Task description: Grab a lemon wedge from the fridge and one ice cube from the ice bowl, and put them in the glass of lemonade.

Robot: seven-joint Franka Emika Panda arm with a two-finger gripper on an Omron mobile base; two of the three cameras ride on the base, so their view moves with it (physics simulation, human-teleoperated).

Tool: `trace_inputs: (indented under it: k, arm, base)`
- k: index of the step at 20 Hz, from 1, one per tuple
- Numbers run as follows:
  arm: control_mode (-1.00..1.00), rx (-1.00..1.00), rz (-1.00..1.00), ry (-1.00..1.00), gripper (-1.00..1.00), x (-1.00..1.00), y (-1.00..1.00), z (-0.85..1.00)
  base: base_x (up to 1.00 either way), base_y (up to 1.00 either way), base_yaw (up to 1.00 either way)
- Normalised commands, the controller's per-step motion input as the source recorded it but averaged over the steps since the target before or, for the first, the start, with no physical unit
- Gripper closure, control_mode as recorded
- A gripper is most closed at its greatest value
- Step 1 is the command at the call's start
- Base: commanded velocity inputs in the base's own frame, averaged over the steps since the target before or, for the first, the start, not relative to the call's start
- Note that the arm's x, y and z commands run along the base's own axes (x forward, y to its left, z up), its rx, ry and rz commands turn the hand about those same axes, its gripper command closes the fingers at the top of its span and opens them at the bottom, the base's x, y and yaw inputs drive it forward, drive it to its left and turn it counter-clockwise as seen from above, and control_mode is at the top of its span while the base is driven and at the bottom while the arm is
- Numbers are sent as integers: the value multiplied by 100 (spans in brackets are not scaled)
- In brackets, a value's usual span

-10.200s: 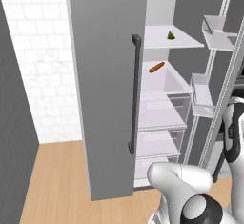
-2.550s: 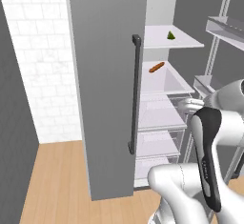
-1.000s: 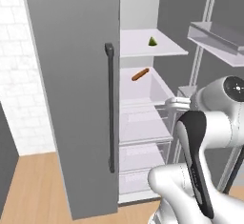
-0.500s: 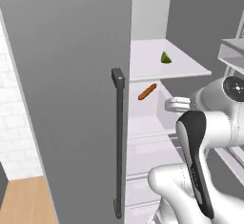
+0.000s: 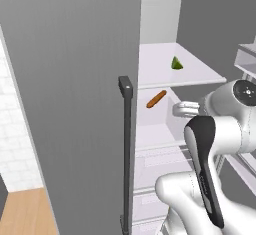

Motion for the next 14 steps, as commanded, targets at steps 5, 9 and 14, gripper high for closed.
trace_inputs:
  k: [5,9,14]
  arm:
    - [-100,0,0,0,-100,0,0,0]
    - [-100,0,0,-11,-100,-1,-6,8]
    - [-100,0,0,-12,-100,-6,-3,39]
  base:
    - [0,0,0]
    - [0,0,0]
    - [0,0,0]
